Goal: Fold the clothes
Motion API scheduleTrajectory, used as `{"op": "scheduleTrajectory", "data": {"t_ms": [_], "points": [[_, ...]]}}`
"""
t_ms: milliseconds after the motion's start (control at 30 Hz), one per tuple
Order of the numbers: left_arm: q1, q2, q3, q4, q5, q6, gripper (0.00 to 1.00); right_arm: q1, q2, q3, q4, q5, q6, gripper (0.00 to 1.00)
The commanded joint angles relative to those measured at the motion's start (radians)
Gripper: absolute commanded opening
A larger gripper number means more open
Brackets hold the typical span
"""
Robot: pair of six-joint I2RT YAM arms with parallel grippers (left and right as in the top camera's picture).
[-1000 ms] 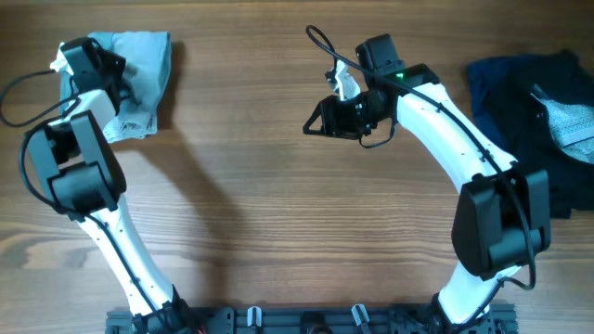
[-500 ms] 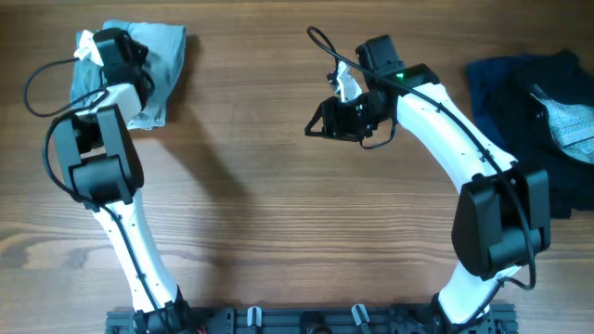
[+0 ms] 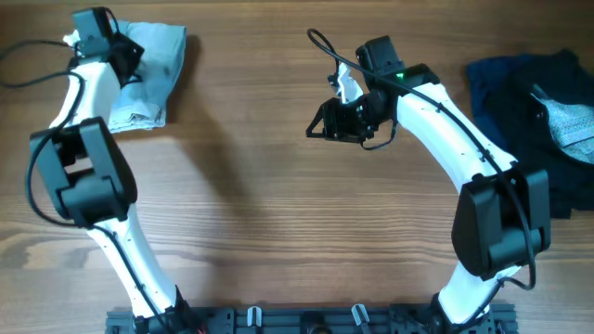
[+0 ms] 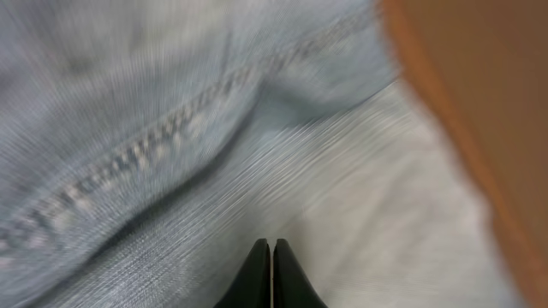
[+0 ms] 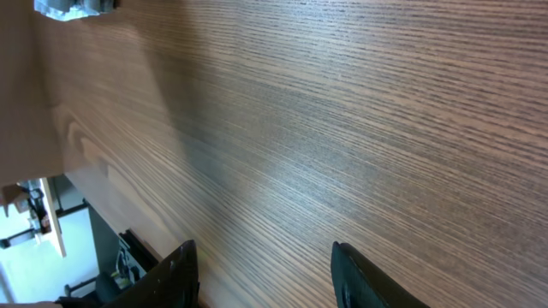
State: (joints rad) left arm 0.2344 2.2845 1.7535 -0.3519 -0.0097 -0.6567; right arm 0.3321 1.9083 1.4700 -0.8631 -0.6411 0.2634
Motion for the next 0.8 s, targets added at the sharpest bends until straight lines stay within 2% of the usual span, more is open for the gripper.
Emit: {"op": "scheduleTrajectory", "data": {"t_ms": [0,67,167,233,367,433,533,567,600,767], "points": [[-0.008,0.105,-0.001,0.000,0.024,-0.012,0.04,0.003,-0.023,-0.003,0.010,0.017,-0.013,0.51],[-0.008,0.144,-0.001,0.034,0.024,-0.012,0.04,0.003,-0.023,-0.003,0.018,0.017,-0.012,0.52],[-0.007,0.227,-0.001,0.167,0.019,-0.013,0.04,0.003,-0.023,-0.003,0.024,0.017,0.002,0.52],[-0.006,0.276,-0.001,0.277,-0.053,-0.012,0.05,0.003,-0.023,-0.003,0.020,0.017,0.002,0.52],[0.017,0.281,0.004,0.361,-0.058,-0.004,0.08,0.003,-0.023,-0.003,0.019,0.017,0.002,0.52],[0.021,0.280,0.016,0.328,-0.047,0.000,0.13,0.003,-0.023,-0.003,0.016,0.017,0.002,0.53],[0.022,0.209,0.021,0.237,-0.033,0.078,0.24,0.003,-0.023,-0.003,0.001,0.015,0.002,0.53],[0.022,0.172,0.021,0.212,-0.032,0.078,0.37,0.003,-0.024,-0.003,-0.006,0.015,-0.001,0.53],[0.021,0.117,0.021,0.183,-0.027,0.078,0.45,0.002,-0.024,-0.003,-0.007,0.024,-0.001,0.53],[0.018,-0.212,0.021,0.035,0.047,0.107,0.67,0.000,-0.048,0.076,-0.041,0.191,0.002,0.59]]}}
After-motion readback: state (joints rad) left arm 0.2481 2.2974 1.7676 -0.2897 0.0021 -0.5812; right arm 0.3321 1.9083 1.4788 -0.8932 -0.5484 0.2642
